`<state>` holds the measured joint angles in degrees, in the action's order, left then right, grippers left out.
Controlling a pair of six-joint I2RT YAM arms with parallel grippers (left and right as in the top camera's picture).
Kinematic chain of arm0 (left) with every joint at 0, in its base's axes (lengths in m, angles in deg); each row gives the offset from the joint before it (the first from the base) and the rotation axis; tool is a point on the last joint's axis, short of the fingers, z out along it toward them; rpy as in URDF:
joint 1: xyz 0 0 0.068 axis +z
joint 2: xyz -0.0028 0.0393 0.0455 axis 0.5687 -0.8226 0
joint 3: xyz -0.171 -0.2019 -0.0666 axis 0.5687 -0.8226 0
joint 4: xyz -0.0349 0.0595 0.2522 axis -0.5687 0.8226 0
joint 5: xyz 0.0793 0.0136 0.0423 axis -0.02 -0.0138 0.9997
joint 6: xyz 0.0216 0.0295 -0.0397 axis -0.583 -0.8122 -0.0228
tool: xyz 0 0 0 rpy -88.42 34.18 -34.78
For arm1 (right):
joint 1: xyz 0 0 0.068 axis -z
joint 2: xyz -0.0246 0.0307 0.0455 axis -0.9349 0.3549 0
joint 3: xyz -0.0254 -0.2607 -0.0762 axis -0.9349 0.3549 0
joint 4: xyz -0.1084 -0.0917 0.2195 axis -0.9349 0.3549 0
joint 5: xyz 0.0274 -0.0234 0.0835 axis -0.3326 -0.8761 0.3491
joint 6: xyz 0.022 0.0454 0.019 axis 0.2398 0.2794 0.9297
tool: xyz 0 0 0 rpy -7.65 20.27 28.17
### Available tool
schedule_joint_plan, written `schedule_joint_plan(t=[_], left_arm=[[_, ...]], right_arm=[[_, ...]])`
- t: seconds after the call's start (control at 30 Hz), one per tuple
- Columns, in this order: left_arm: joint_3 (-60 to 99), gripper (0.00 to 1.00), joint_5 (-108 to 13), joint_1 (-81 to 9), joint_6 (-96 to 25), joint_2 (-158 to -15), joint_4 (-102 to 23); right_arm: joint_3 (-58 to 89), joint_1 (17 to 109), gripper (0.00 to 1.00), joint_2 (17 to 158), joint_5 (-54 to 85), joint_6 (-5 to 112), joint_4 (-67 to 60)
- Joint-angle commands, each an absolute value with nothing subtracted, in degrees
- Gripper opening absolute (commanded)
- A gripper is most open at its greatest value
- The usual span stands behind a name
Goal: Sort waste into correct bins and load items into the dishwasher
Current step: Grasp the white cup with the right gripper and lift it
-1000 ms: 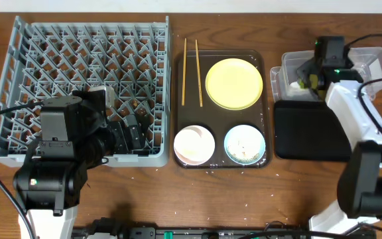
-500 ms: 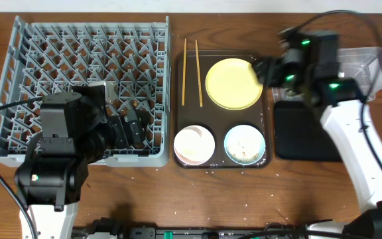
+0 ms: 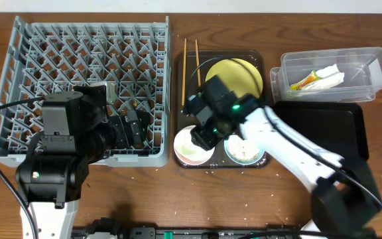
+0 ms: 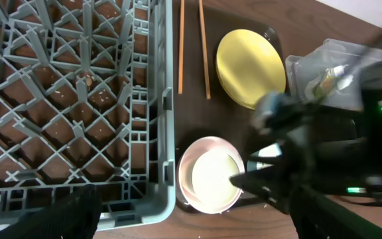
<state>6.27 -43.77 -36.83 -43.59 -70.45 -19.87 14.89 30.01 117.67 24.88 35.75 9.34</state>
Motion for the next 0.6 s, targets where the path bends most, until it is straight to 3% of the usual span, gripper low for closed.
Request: schedule_joint_plan(t=[0.0, 0.13, 0.37, 0.57], left_arm=[[6.9, 0.91, -44.3, -36.6, -44.6, -70.4, -19.7], [6.9, 0.91, -44.3, -36.6, -44.6, -70.4, -19.8], [6.9, 0.91, -46.7, -36.6, -42.1, -70.4, -21.8], [6.9, 0.91, -63.7, -36.6, -38.3, -70.7, -30.2]], right_arm=[[14.9, 29.0, 0.29, 121.8, 18.2, 38.4, 8.5], [14.6, 29.8, 0.02, 121.1, 19.7, 39.6, 8.0], [13.4, 35.8, 0.01, 112.1, 25.8, 39.2, 9.2], [13.3, 51.5, 0.01, 104.5, 63.8, 38.2, -1.9]])
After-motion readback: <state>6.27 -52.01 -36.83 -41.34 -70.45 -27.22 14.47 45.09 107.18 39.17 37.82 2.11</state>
